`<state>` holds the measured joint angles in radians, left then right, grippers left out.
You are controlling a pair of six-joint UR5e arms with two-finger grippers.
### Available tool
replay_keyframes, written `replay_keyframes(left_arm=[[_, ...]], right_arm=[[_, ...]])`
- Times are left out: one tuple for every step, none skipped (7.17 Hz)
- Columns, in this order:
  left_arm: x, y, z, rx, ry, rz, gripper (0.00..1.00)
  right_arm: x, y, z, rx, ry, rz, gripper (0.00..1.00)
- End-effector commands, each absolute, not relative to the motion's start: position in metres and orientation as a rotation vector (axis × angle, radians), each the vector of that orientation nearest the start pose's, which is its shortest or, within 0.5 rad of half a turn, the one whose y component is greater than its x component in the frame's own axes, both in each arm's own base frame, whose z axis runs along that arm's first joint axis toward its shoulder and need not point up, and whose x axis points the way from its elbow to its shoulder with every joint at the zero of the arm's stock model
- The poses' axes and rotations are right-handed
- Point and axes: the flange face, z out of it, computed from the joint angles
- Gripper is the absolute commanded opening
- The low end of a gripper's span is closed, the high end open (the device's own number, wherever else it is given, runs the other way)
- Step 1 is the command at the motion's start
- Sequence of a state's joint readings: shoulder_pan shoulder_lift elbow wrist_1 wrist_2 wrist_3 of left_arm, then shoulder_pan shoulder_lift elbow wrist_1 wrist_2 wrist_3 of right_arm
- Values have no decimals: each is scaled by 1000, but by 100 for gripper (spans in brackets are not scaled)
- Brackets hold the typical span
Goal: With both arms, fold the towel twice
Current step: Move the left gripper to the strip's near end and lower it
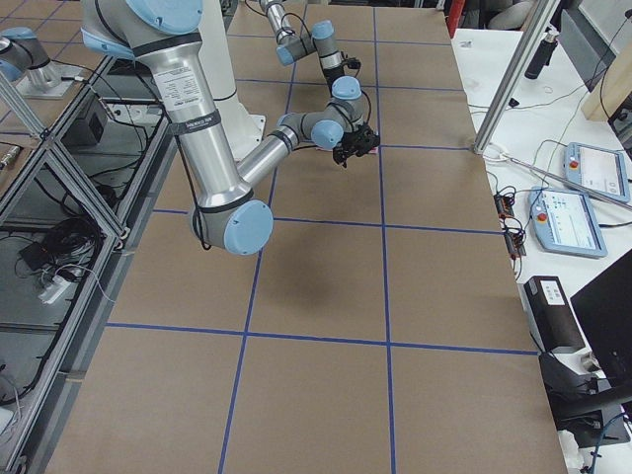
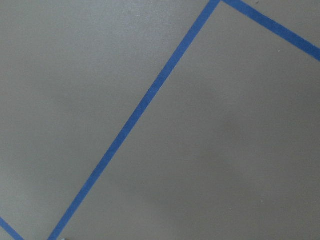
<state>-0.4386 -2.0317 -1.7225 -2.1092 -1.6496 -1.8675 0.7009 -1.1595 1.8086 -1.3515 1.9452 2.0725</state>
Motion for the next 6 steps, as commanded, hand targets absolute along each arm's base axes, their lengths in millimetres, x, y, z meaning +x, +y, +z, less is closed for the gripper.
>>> replay_keyframes(left_arm=[[531, -363, 251, -20, 1165, -585, 99], [544, -347, 247, -37, 1166, -560, 93], [552, -338, 248, -47, 1161, -545, 94], [555, -338, 249, -50, 1157, -542, 94], [562, -339, 256, -49, 1139, -539, 94], [574, -343, 249, -49, 1138, -539, 88]], right_arm=[[-407, -474, 300, -274, -925, 947, 100], [-407, -474, 300, -274, -925, 947, 100], [-407, -474, 301, -274, -922, 947, 100], [-407, -472, 303, -275, -919, 947, 100], [-407, -472, 304, -275, -917, 947, 100], [-407, -473, 305, -275, -916, 947, 100]])
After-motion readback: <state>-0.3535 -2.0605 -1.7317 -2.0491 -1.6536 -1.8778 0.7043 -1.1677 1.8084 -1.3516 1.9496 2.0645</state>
